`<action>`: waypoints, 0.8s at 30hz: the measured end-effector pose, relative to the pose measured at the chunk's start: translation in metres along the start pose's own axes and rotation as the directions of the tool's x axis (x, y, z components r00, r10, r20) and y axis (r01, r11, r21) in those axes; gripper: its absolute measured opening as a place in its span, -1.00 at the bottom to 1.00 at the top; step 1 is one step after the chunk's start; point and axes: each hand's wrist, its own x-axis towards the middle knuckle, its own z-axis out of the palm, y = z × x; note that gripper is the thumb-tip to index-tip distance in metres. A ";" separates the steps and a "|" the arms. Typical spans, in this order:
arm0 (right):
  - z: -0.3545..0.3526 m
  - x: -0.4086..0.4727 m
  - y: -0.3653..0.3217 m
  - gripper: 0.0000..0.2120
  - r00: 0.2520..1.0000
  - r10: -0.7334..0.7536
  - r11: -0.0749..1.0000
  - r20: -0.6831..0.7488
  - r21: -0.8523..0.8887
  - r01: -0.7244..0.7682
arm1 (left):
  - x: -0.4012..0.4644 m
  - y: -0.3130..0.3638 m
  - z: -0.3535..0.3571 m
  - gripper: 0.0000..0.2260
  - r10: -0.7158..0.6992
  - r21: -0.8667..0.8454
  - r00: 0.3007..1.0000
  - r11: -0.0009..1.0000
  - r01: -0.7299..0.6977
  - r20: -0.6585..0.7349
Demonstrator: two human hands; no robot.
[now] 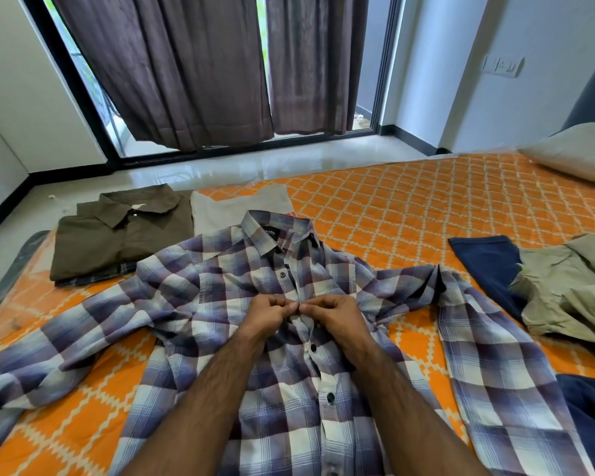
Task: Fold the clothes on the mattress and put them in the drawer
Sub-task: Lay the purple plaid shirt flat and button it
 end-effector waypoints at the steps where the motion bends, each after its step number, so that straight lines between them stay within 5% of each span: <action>1: -0.002 0.000 -0.003 -0.89 0.999 0.027 0.999 0.021 0.041 -0.027 | -0.001 0.000 0.000 -0.90 0.004 -0.008 1.000 1.000 -0.004 0.000; 6: -0.008 0.003 -0.004 -0.93 0.994 0.069 0.995 0.085 0.066 -0.075 | -0.003 0.000 0.004 -0.89 0.018 -0.046 1.000 0.999 -0.018 -0.011; 18: 0.019 -0.013 0.012 -0.89 0.971 -0.164 0.951 -0.172 -0.289 0.109 | -0.004 -0.002 0.002 -0.76 0.007 -0.145 0.999 0.989 -0.015 -0.054; 24: 0.024 -0.014 0.016 -0.87 0.953 -0.244 0.906 -0.179 -0.392 0.159 | -0.004 -0.009 0.005 -0.85 0.056 0.017 0.993 0.998 -0.055 -0.106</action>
